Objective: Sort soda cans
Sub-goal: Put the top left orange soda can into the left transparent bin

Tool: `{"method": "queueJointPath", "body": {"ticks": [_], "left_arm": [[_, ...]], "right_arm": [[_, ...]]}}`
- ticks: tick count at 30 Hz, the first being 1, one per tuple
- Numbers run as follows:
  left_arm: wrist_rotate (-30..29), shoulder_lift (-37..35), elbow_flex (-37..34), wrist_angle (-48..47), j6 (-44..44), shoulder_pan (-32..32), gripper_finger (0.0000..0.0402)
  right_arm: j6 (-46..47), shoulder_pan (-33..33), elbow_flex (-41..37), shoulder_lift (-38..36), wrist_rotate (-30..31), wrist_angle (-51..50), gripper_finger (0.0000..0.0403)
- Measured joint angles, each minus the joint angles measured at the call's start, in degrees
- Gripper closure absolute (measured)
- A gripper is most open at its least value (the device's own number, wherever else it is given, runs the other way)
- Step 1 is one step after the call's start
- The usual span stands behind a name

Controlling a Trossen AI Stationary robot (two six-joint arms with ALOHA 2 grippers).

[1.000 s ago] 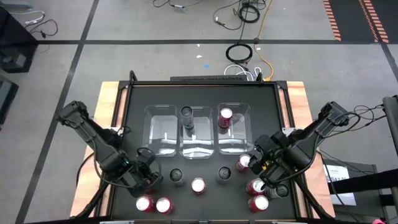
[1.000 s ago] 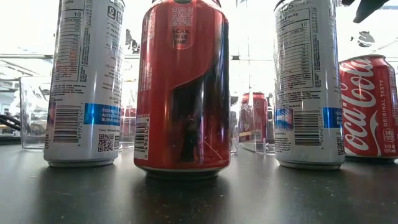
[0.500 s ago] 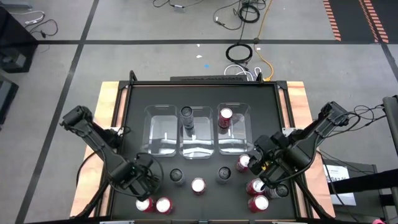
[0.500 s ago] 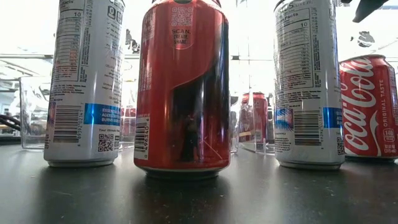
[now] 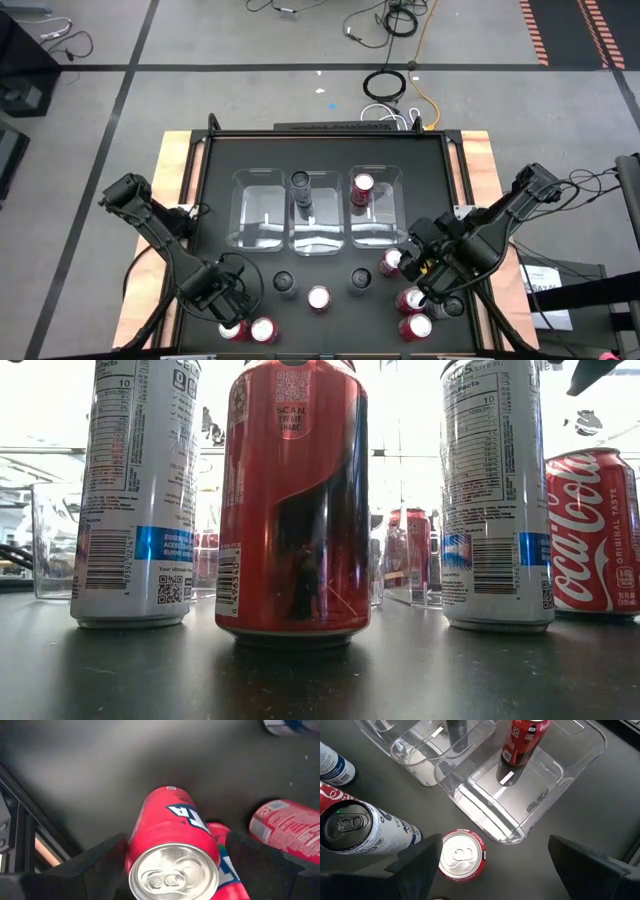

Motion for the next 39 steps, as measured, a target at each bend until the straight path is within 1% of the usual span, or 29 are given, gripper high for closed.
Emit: {"method": "queueJointPath", "body": {"ticks": [9, 21, 27, 34, 39], "left_arm": [[6.10, -0.02, -2.13, 1.10, 1.49, -0.25, 0.0056], [7.46, -0.02, -2.14, 0.46, 7.42, -0.25, 0.0056], [8.88, -0.02, -2.14, -2.15, 7.55, -0.41, 0.0056], [8.89, -0.02, -2.14, -3.63, 8.93, -0.41, 0.0056], [8.09, -0.02, -2.14, -7.79, 8.87, -0.31, 0.0056]], "right_arm": [[0.00, -0.02, 0.00, 0.02, -0.02, 0.16, 0.0046], [0.00, -0.02, 0.00, 0.00, -0.02, 0.72, 0.0046], [-0.06, 0.00, 0.00, 0.02, -0.02, 1.07, 0.0046], [-0.04, -0.02, 0.00, 0.02, -0.02, 1.27, 0.0046], [-0.18, -0.01, 0.00, 0.01, -0.02, 1.27, 0.0046]]}}
